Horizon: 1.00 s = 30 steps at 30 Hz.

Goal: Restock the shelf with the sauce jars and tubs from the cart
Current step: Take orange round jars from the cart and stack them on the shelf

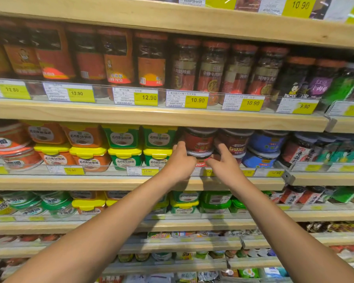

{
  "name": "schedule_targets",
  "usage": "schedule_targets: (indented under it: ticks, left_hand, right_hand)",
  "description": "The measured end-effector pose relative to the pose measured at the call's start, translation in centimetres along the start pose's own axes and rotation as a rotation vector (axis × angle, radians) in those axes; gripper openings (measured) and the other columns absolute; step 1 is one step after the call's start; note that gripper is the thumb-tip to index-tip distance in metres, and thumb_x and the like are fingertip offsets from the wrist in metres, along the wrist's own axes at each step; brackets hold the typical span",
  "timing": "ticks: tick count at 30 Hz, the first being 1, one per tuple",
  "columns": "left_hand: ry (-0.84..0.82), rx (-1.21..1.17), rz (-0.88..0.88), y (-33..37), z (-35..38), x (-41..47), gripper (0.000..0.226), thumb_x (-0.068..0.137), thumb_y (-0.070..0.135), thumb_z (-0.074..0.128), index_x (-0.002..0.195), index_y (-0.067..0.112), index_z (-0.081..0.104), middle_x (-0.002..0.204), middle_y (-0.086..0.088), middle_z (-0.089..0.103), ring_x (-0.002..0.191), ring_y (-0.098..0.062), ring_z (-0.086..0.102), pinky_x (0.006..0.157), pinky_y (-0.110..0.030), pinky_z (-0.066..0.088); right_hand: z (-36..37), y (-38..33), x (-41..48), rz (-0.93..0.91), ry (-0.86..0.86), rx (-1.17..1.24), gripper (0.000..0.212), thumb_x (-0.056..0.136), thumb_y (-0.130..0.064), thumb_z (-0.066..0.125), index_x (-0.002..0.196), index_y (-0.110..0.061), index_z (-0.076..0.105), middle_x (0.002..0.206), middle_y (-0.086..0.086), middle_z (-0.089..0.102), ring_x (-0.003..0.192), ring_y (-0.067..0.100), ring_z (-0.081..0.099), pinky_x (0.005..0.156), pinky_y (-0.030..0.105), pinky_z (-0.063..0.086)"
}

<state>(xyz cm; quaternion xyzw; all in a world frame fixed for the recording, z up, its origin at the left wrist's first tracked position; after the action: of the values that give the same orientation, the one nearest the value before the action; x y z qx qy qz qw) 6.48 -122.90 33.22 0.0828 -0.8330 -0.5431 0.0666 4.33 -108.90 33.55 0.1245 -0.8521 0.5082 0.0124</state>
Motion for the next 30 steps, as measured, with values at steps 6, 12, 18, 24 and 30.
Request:
schedule_targets:
  ticks: [6,12,18,24,30]
  left_hand:
    - [0.000,-0.082,-0.061,-0.4,-0.3,0.3,0.050,0.086,0.006,0.055,0.134,0.017,0.042,0.124,-0.014,0.055,0.101,-0.029,0.059,0.074,-0.037,0.053]
    - [0.012,-0.065,-0.092,-0.2,0.1,0.4,0.047,0.087,0.005,0.054,0.132,0.014,0.044,0.122,-0.021,0.057,0.107,-0.038,0.060,0.072,-0.034,0.044]
    - [-0.022,-0.085,-0.059,0.2,-0.1,-0.4,0.052,0.081,0.012,0.056,0.131,0.020,0.044,0.124,-0.009,0.059,0.107,-0.028,0.061,0.096,-0.050,0.053]
    - [0.018,-0.039,0.014,-0.1,-0.4,-1.6,0.049,0.079,0.020,0.056,0.127,0.024,0.045,0.122,-0.007,0.055,0.104,-0.026,0.061,0.090,-0.048,0.056]
    - [-0.031,-0.013,0.175,-0.3,-0.3,-3.2,0.059,0.086,0.008,0.053,0.140,0.025,0.038,0.130,0.004,0.042,0.116,-0.014,0.051,0.095,-0.029,0.046]
  right_hand:
    - [-0.6,0.6,0.0,0.015,-0.018,0.062,0.040,0.088,-0.012,0.059,0.123,-0.025,0.048,0.112,-0.013,0.062,0.104,0.008,0.060,0.082,0.030,0.047]
    - [0.2,0.5,0.5,-0.012,-0.045,0.031,0.035,0.087,-0.013,0.061,0.118,-0.025,0.050,0.107,-0.003,0.066,0.100,0.016,0.063,0.077,0.027,0.047]
    - [-0.6,0.9,0.3,-0.009,-0.066,0.130,0.050,0.089,-0.002,0.058,0.134,-0.020,0.046,0.098,-0.020,0.061,0.077,-0.014,0.058,0.068,0.006,0.045]
    - [0.1,0.2,-0.1,-0.041,-0.140,0.189,0.056,0.090,0.008,0.054,0.138,-0.019,0.042,0.106,-0.032,0.053,0.082,-0.025,0.058,0.071,0.002,0.046]
    - [0.8,0.1,-0.1,-0.079,-0.124,0.166,0.061,0.088,0.003,0.059,0.141,-0.023,0.043,0.112,-0.029,0.060,0.102,-0.012,0.061,0.083,0.012,0.049]
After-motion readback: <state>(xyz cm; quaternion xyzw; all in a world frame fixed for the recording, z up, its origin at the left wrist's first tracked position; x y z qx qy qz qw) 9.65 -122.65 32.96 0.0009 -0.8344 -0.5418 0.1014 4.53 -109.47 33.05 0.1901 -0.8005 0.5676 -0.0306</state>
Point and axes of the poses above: each hand's wrist, its own x-axis towards the middle knuckle, its own z-axis out of the palm, y = z × x, the point moved 6 cm from there along x, towards the middle knuckle
